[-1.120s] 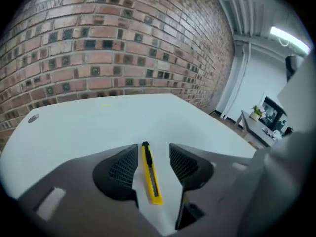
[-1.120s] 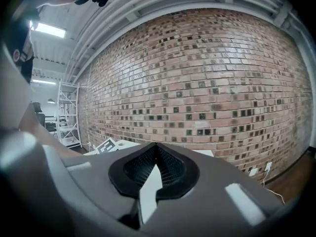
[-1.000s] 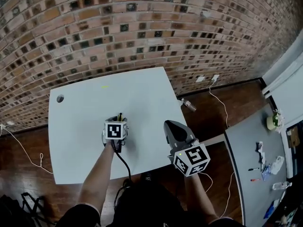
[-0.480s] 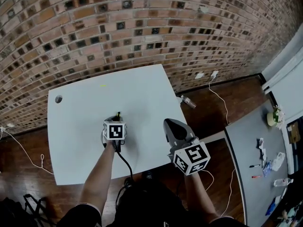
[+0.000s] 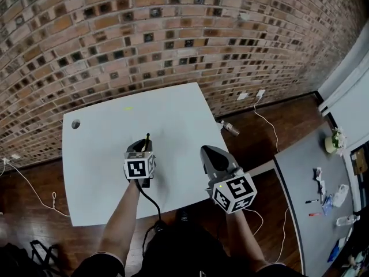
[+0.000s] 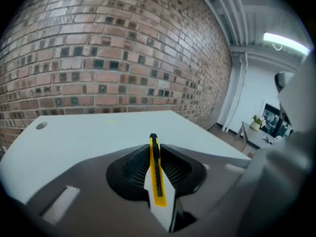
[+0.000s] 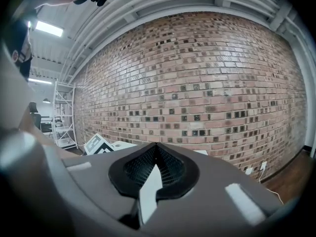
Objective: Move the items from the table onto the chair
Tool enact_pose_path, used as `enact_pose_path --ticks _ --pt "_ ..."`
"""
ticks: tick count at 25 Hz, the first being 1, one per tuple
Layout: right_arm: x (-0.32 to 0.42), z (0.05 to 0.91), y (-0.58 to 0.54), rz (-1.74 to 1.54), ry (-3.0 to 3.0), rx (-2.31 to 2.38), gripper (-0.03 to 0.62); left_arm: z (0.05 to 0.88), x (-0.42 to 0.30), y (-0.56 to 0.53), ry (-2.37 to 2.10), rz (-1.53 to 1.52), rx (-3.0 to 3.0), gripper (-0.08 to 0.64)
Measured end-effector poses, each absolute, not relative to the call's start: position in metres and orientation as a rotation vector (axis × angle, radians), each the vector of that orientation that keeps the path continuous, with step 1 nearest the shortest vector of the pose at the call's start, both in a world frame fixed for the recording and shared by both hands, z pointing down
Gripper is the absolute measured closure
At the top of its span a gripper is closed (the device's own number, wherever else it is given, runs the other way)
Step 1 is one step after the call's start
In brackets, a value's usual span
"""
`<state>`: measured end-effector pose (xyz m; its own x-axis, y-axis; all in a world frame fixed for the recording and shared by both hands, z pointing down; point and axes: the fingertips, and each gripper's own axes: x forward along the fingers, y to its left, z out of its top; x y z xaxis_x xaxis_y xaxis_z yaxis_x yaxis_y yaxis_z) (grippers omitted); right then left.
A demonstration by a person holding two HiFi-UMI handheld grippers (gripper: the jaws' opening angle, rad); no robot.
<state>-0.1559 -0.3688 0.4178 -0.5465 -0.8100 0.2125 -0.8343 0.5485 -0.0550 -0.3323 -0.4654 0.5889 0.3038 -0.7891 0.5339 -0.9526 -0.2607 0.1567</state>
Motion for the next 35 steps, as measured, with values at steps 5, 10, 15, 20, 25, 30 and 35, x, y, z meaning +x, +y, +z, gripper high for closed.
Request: enact_pose_path --ticks 5,10,15,20,25,30,35 --pt "-0.174 0.404 -0.363 0.190 -2.663 1.381 0.591 0.497 -0.340 -0.450 -1.607 0.228 2.326 0.482" --pt "-0.192 0.387 -0.356 0.133 -2.709 1.359 0.591 0.417 -0.359 -0.425 -1.655 -0.005 2.427 0.482" --pt "-0.207 0.373 -0.350 0.091 -2.750 1.348 0.591 0.354 -0.372 -0.394 -1.674 -0.184 2.508 0.482" --pt "-0.225 0.362 -0.341 0.054 -2.771 1.336 0.591 0.328 -0.382 -0.368 -1.667 -0.251 2.552 0.482" --pt "-0.229 0.360 -0.326 0.018 -2.729 1.387 0.591 0.320 -0.381 -0.355 -1.610 -0.295 2.597 0.482" --pt "-0.216 0.356 -0.310 -0.008 -2.660 1.481 0.591 0.326 -0.366 -0.344 -1.493 -0.317 2.661 0.482" --pt "-0.178 0.345 -0.287 -0.043 -2.569 1.617 0.591 0.332 -0.318 -0.337 -1.316 -0.307 2.734 0.482"
